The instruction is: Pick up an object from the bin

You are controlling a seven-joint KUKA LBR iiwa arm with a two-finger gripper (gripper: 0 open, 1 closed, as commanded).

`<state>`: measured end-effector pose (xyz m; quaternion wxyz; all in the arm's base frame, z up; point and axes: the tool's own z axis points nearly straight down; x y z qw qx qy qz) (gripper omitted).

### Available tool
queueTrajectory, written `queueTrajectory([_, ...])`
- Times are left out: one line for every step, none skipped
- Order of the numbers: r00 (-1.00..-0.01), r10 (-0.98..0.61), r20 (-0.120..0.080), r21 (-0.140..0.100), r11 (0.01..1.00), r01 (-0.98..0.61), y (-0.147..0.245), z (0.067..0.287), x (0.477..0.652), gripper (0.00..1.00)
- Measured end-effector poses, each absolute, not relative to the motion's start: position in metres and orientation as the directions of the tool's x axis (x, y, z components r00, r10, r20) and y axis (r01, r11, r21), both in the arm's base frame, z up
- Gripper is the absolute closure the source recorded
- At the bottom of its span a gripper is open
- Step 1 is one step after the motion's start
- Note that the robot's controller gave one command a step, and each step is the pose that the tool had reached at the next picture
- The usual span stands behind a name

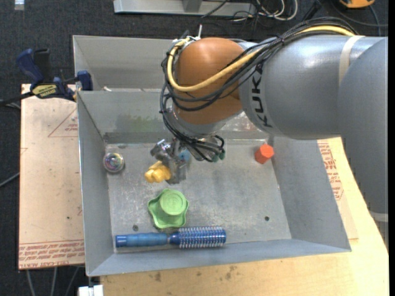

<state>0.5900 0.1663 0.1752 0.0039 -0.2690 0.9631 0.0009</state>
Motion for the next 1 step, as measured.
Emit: queueTrajectory([-0.853, -0.522, -0.011, -0.003, 0.853, -0.522, 0.1472, 0.2621, 0.5695, 1.0])
